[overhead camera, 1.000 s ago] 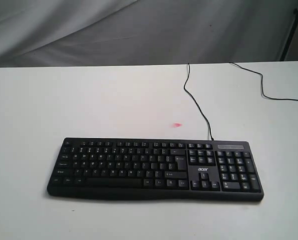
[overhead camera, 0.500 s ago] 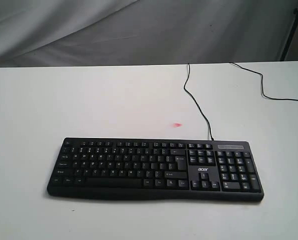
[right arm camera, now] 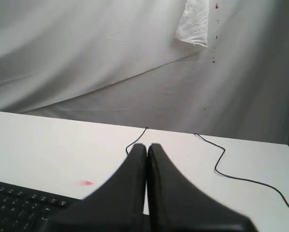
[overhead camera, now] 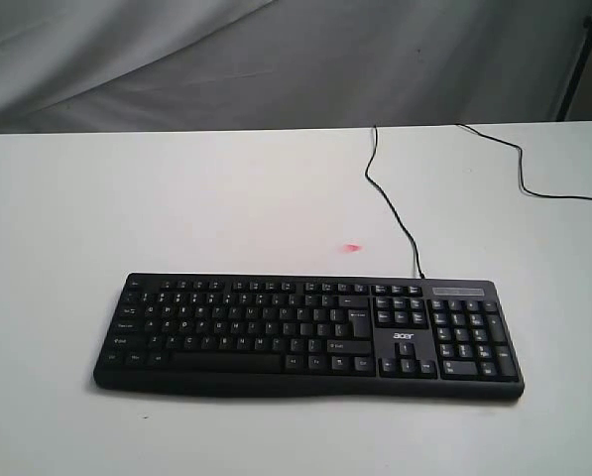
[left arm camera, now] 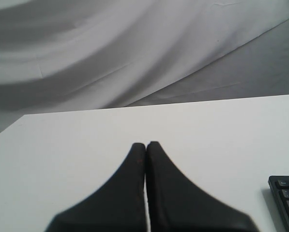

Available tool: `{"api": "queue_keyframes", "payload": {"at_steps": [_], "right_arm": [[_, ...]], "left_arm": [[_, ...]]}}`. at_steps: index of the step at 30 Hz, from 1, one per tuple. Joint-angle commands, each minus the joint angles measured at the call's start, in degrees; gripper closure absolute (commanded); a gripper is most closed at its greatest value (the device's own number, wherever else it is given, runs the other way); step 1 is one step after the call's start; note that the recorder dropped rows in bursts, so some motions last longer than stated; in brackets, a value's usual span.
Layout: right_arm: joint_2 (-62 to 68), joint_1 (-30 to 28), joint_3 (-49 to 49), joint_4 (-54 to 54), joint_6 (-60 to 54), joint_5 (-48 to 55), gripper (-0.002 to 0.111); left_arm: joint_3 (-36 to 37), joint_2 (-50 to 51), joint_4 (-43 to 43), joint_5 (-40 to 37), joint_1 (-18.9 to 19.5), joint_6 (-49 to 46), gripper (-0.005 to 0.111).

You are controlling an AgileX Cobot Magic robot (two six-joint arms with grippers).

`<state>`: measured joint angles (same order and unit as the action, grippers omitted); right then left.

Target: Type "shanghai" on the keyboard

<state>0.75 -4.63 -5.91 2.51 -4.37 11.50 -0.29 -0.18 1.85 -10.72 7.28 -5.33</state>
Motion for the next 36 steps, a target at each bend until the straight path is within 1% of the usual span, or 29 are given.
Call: {"api": "queue_keyframes", "payload": {"at_steps": [1,4,10,16,36], "right_arm": [[-0.75,-0.2,4.93,-0.86,0.19,-5.6,0.108],[-0.75,-0.2,5.91,-0.86,0.19,-8.27,0.108],[-0.75,-0.2,5.91,-2.12,0.19,-2.05,0.108],[-0.75,-0.2,5.91,-4.64,0.42,8.4,0.108],[-0.75,-0.2,5.91,-4.64,0.62,8.4,0.108]], "left_arm": [[0.29,0.18,-0.03,0.22,-0.22,0.16,0.106],[0.29,0.18,-0.03,0.22,-0.22,0.16,0.106],[0.29,0.18,-0.03,0.22,-0.22,0.16,0.106],[0.29,0.18,-0.03,0.22,-0.22,0.16,0.106],[0.29,0.18,-0.03,0.22,-0.22,0.16,0.106]]}}
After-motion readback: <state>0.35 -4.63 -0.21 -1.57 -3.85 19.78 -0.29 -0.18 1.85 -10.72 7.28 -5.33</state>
